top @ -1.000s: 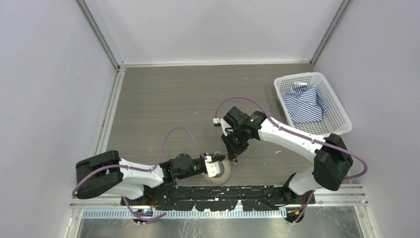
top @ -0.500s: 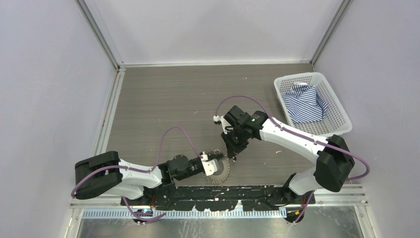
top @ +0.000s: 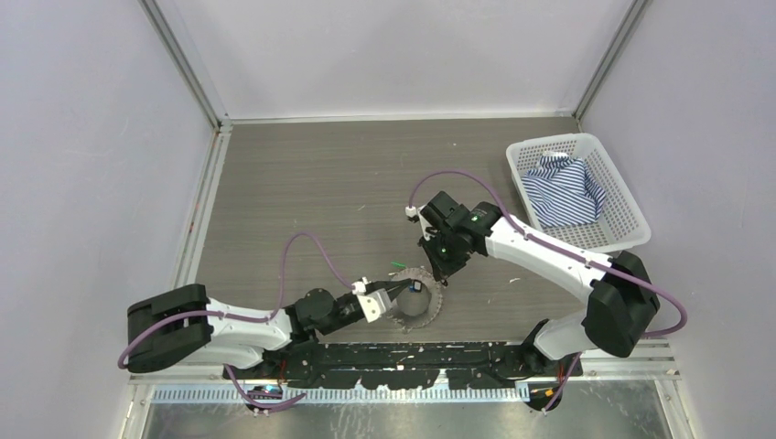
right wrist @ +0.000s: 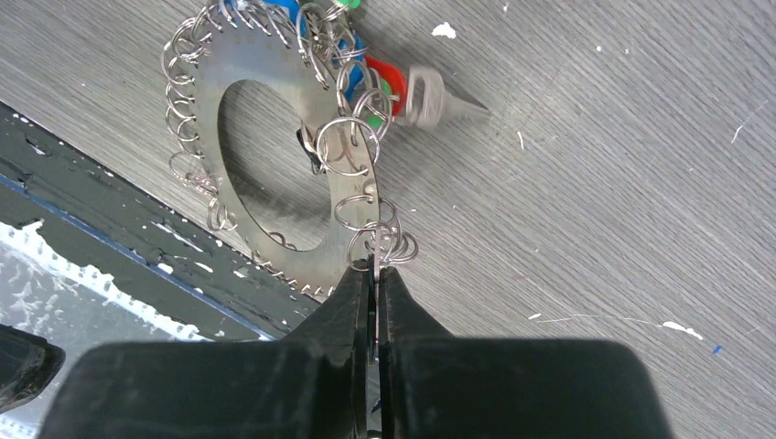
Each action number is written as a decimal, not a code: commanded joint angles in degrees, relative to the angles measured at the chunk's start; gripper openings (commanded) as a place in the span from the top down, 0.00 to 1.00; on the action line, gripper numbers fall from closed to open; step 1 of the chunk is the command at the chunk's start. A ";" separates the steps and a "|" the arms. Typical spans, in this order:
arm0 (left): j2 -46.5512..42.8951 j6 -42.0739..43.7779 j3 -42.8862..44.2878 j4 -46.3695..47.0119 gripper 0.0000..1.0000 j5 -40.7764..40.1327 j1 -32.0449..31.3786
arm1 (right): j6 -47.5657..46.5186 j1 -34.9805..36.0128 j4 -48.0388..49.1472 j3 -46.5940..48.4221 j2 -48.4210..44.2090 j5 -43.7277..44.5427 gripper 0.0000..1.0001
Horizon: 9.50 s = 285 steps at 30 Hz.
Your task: Remove the keys from the keyring
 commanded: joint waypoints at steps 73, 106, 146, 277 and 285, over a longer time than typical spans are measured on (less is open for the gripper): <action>10.92 -17.72 12.25 -7.60 0.98 14.99 13.36 | -2.68 10.06 6.44 1.79 -11.99 8.24 0.99; 13.64 -0.07 5.25 1.02 1.00 2.10 3.05 | 13.01 9.34 20.28 -19.20 -24.28 7.43 0.99; 0.30 11.23 6.00 -11.02 1.00 -11.95 -3.25 | 3.96 9.50 21.74 -13.54 -23.00 22.00 0.99; 10.37 -10.59 11.60 -3.36 0.53 22.41 12.90 | -12.14 21.67 35.04 -19.08 -35.69 21.33 0.99; 8.65 -11.60 11.03 -3.36 0.55 21.64 12.91 | -12.04 22.11 34.68 -18.75 -35.07 21.95 0.99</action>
